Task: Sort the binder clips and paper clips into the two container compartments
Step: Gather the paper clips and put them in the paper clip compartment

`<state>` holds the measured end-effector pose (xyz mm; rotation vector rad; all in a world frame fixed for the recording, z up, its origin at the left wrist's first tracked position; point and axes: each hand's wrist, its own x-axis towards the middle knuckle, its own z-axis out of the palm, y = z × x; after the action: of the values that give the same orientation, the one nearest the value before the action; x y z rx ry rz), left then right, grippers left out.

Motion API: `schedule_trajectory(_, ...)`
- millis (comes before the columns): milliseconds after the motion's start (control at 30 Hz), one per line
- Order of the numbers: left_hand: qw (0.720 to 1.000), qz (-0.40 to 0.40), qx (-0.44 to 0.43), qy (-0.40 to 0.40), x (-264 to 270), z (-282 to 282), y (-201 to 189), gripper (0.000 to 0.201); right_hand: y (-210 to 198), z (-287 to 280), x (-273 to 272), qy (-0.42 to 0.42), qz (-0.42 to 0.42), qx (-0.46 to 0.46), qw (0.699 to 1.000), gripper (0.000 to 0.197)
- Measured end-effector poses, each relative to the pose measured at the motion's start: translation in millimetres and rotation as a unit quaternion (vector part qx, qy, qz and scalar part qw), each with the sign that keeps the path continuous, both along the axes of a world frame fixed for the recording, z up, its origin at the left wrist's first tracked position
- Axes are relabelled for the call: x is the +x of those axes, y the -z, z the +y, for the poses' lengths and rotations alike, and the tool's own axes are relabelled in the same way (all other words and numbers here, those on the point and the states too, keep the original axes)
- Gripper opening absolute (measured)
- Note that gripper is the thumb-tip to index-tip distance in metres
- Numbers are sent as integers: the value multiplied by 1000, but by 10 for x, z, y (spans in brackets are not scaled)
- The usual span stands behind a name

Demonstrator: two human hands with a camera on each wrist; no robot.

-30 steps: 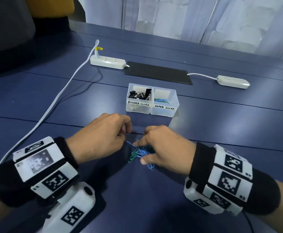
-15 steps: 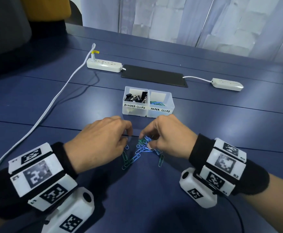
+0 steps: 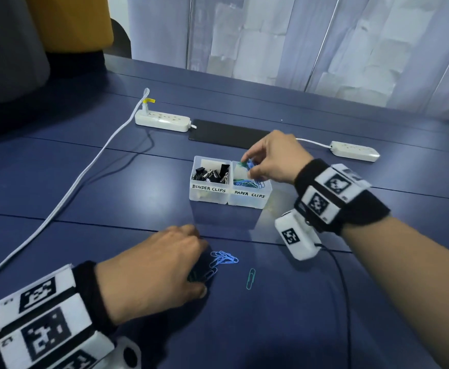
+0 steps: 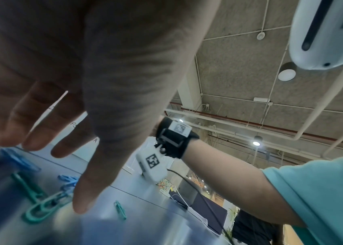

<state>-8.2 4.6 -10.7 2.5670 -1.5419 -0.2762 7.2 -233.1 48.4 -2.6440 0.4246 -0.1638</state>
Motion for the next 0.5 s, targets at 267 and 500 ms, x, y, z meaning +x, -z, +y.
schedule_trajectory(267,1000,10,-26,9,55,38,27,30,252,48,190,-25,87,-109,990,31)
schedule_trajectory(500,999,-6,-32,-4,83,-60,21,26,28,140,-265,-53,18,-147,988,36)
